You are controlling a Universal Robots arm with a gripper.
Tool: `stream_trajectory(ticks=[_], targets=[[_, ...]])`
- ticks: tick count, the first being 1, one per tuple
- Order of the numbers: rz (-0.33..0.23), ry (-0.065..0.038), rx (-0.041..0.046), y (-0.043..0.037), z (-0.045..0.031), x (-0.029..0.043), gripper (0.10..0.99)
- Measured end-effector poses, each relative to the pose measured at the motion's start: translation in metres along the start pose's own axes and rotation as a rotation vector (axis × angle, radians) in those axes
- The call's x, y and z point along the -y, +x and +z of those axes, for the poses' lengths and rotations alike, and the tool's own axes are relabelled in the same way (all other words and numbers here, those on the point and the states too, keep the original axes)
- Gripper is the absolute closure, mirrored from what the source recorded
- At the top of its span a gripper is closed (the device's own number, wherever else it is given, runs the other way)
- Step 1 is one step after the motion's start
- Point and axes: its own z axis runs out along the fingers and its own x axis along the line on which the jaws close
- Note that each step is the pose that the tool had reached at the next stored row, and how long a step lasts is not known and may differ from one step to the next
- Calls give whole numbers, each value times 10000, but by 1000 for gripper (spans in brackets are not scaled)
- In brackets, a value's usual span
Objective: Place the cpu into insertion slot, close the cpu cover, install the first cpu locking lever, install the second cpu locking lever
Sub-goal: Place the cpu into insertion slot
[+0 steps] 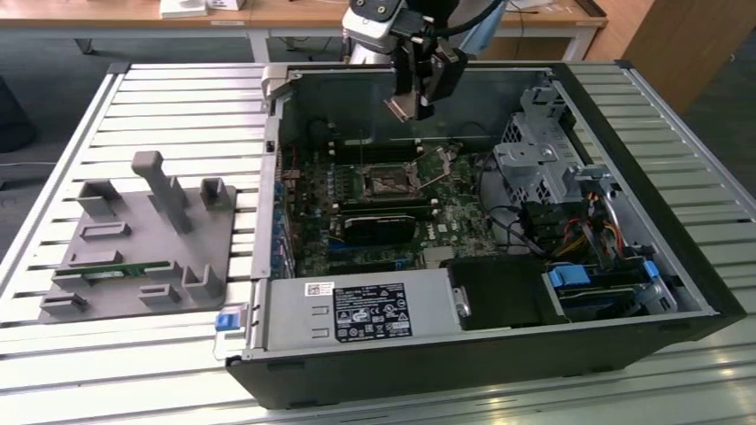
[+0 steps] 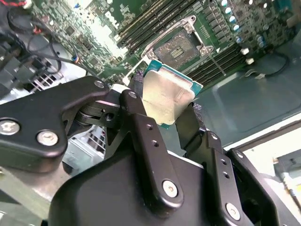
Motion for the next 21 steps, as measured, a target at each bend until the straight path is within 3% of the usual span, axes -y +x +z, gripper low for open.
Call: stream_trajectory(ticks=[6,11,21], targets=[[924,-12,89,0,16,1,557],[1362,4,205,0,39,3,557],[2340,-19,300,7,124,9,557]])
